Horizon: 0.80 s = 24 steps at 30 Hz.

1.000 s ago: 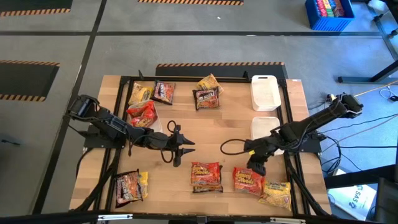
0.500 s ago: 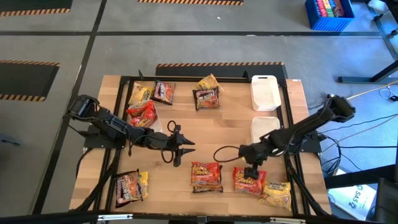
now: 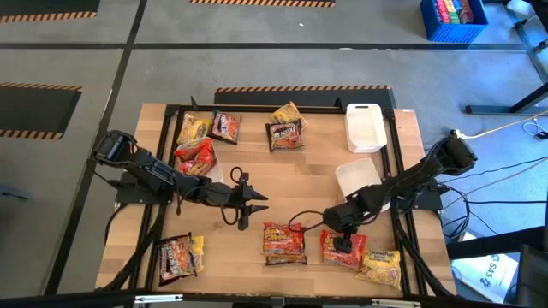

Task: Sort Maruchan noodles
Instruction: Put the right orange noodle into the left white bin

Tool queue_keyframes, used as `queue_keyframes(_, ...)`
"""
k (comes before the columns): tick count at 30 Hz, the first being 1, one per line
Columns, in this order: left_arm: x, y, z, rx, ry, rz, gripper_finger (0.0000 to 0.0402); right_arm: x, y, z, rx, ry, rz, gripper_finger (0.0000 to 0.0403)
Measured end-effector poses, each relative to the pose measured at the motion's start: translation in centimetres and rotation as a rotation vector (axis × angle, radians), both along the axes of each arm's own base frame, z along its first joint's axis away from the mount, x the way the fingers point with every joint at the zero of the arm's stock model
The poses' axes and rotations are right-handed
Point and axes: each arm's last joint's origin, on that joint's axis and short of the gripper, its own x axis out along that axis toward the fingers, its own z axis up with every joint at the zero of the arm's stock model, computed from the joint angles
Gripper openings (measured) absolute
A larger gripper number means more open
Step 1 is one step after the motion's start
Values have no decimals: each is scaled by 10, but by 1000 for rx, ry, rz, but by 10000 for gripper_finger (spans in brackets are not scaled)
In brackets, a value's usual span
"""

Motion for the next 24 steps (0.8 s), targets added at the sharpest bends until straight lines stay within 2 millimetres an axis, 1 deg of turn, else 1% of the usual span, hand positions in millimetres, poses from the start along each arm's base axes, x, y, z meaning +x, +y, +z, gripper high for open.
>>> queue_keyframes(2, 0, 0, 0, 0, 0, 0, 125, 2, 2, -5, 26, 12, 13, 358)
queue_keyframes(5, 0, 0, 0, 0, 0, 0, 125, 4, 3, -4, 42, 3, 20, 357)
queue_keyframes(7, 0, 0, 0, 0, 0, 0, 125, 1, 2, -6, 28, 24, 27, 357)
queue_keyframes(14, 0, 0, 0, 0, -1, 0, 125, 1, 2, -5, 37, 14, 39, 357)
queue_keyframes(20, 0, 0, 0, 0, -1, 0, 125, 0, 15, -7, 69, 10, 70, 357)
queue_keyframes(24, 0, 0, 0, 0, -1, 0, 125, 4, 15, -12, 63, -1, 61, 356)
